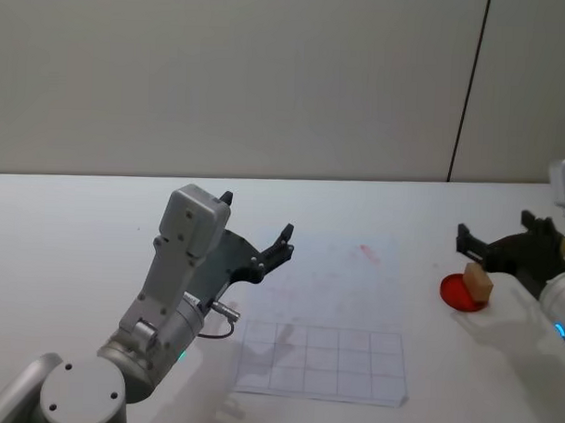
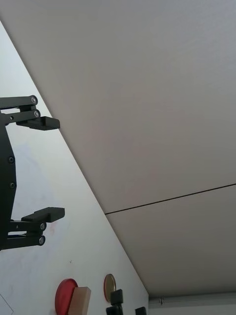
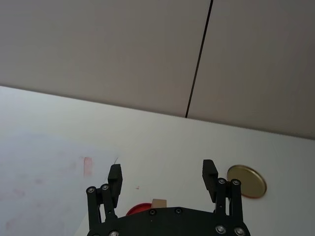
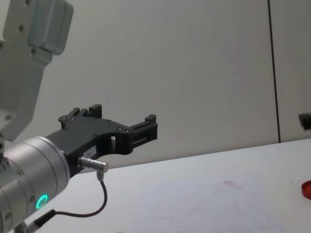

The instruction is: Use the one hand to pick up the stamp and affix it onto the A4 paper.

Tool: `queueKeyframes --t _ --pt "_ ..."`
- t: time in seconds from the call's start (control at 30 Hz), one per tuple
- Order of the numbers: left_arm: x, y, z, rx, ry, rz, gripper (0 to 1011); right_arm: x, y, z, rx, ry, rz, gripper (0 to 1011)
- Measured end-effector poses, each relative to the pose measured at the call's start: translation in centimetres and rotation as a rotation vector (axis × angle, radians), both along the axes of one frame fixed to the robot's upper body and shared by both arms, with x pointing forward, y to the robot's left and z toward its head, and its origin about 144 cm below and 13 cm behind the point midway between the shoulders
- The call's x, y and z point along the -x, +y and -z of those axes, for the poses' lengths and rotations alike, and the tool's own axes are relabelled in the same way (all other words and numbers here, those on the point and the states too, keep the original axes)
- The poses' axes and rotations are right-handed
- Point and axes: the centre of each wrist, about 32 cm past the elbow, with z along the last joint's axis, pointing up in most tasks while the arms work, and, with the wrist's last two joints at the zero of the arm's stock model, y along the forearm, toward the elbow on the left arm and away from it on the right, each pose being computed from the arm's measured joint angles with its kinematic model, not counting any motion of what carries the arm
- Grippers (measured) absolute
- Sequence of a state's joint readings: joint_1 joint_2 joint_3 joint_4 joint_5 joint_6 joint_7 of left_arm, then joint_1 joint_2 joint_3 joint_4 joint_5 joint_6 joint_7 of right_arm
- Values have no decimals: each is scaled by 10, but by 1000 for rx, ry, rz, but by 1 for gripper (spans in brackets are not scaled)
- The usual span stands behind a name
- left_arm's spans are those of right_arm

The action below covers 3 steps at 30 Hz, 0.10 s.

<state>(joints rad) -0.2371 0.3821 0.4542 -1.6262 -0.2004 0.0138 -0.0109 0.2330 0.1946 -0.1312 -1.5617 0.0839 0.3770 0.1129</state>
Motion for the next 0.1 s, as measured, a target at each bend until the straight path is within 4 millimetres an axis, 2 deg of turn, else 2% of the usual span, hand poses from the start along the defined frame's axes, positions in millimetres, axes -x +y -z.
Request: queueKeyframes --t 0.1 --pt "0 0 0 0 0 0 993 8 -3 -4 11 -64 -3 1001"
